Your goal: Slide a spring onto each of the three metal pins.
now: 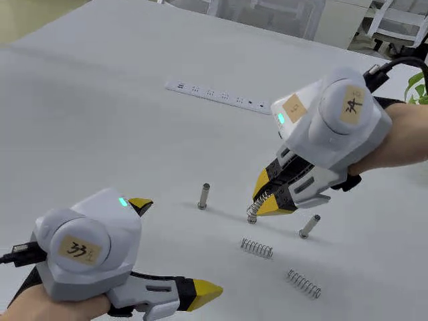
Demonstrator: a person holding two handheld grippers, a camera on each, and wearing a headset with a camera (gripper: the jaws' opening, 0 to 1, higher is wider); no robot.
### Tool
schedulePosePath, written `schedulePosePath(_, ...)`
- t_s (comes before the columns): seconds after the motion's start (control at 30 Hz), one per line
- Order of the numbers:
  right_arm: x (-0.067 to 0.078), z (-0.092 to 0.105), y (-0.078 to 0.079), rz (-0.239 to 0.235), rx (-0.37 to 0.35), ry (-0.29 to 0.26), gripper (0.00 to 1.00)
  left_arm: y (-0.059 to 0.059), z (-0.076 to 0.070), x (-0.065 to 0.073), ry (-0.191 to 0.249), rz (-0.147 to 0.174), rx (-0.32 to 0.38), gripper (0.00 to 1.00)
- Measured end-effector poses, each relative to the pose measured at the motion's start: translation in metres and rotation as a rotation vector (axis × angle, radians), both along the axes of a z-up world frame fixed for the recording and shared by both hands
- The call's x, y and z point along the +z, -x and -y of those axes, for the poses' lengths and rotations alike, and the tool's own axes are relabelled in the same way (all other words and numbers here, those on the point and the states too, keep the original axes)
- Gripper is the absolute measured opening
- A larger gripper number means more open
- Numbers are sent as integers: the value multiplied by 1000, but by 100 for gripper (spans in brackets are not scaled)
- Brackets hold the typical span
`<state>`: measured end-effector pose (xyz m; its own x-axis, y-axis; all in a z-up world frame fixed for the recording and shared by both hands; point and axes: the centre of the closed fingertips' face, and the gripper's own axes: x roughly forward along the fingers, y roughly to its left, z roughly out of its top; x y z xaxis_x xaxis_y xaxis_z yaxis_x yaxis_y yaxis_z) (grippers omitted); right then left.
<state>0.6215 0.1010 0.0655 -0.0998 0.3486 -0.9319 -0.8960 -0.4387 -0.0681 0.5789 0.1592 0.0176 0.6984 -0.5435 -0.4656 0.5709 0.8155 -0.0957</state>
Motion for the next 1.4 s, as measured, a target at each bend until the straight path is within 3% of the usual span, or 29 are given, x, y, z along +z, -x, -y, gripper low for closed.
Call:
schedulePosePath(0.2, -3, -16, -14, 15, 42, 16, 7, 1, 1, -3, -4, -4, -5, 98)
schedulePosePath(0.33, -8, -26, -28, 51, 72, 20, 7, 0, 1, -4, 4, -5, -1, 98)
schedulePosePath(0.83, -18, -45, -54, 89, 146, 76, 7, -2, 3, -7, 5, -17, -6, 97)
schedulePosePath(1.1, -28, -59, -61, 73, 168, 106, 8, -4, 2, -7, 9, -18, 2, 96)
schedulePosePath(1.4, -40, -62, -59, 93, 211, 154, 8, -1, 0, -11, 8, -24, 10, 96)
